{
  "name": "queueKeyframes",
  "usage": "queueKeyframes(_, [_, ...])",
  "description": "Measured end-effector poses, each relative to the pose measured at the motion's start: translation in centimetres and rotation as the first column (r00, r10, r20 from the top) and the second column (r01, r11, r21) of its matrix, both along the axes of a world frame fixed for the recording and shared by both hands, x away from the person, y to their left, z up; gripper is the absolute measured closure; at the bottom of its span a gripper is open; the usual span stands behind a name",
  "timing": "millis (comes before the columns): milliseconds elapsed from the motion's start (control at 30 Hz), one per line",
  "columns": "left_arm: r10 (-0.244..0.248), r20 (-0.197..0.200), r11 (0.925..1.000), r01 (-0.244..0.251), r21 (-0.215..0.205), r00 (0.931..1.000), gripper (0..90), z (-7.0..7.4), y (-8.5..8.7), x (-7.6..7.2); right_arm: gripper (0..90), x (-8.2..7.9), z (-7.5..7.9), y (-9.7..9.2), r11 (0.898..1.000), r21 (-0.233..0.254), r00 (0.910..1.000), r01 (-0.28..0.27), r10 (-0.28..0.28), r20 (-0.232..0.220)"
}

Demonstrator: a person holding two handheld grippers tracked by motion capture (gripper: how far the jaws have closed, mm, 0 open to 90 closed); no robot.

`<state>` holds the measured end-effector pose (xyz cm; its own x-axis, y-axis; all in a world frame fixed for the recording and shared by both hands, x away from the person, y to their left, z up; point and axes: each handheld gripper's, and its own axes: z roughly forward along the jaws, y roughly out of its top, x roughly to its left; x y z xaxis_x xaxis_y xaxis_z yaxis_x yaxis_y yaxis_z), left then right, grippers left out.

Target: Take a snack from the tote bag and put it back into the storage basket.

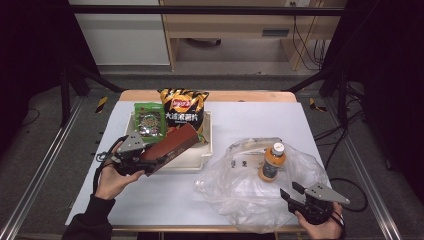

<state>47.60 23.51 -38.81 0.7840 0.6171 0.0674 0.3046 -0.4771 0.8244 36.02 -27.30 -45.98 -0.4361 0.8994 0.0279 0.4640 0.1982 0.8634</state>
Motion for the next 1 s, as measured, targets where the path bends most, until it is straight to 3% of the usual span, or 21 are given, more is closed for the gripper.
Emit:
queueKeyframes(333, [0.018, -0.036, 0.9995, -0.017, 0.028, 0.9992, 42.9, -1.7, 0.2, 1.4, 47.9, 0.0, -0.1, 0.0, 1.000, 0.000, 1.0000, 0.000, 0.000, -0.003])
queueKeyframes(500, [0.005, -0.055, 0.9997, -0.003, 0.025, 0.9985, 42.9, -2.4, 0.0, 1.7, 47.9, 0.0, -0.1, 0.0, 1.000, 0.000, 1.0000, -0.002, 0.002, -0.004])
queueKeyframes(1000, [-0.039, -0.110, 0.9957, 0.048, 0.080, 0.9932, 42.8, -4.2, -1.6, 2.3, 47.7, 0.1, -0.2, 0.0, 1.000, -0.002, 1.0000, -0.001, 0.001, -0.006])
